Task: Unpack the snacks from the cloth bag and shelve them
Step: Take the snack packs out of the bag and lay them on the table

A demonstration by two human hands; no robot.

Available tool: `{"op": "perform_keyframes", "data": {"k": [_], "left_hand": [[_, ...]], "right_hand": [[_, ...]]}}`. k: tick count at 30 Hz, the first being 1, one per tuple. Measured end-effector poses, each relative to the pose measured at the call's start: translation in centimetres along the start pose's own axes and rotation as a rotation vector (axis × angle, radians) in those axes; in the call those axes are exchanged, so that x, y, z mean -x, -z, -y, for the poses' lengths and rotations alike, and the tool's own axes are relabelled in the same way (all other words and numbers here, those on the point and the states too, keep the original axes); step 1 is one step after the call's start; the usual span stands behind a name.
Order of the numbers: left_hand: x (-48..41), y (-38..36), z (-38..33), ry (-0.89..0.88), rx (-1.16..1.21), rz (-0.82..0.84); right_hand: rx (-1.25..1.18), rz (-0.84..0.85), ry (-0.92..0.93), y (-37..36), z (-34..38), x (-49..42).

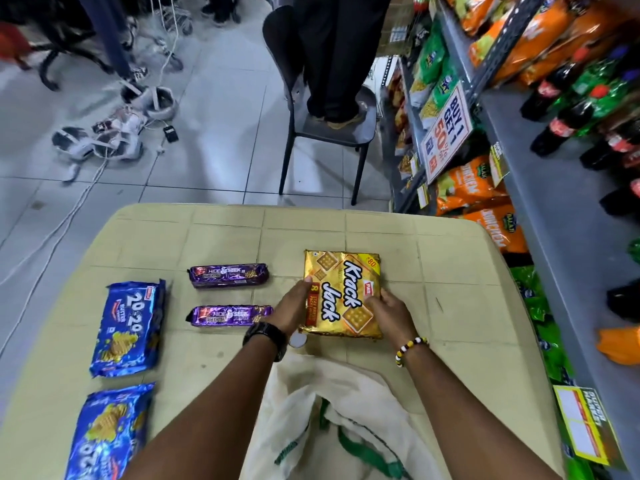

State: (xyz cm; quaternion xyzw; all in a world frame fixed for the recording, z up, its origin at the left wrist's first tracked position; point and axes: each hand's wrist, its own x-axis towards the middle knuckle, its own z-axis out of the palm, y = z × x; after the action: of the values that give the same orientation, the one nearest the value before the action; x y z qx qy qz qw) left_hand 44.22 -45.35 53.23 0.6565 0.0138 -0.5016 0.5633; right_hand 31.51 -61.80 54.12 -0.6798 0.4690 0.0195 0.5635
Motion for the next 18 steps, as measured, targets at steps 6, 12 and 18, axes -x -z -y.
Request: {"op": "perform_keyframes", "data": {"k": [6,12,18], "left_hand": [[2.7,3.0,-1.5,-0.104,-0.162,-0.072],[3.0,13.1,-2.6,-0.226,-0.326,-0.583],[1.5,22.1,-1.2,-0.150,-0.273,-0.742]], "right_hand": [[0.250,-0.146,0.200,-1.7,2.0,1.5],[-0.058,0.041,0.372,-8.7,6.1,2.5],[-0.098,0.215,0.223,-18.4,8.1,-0.1]]}}
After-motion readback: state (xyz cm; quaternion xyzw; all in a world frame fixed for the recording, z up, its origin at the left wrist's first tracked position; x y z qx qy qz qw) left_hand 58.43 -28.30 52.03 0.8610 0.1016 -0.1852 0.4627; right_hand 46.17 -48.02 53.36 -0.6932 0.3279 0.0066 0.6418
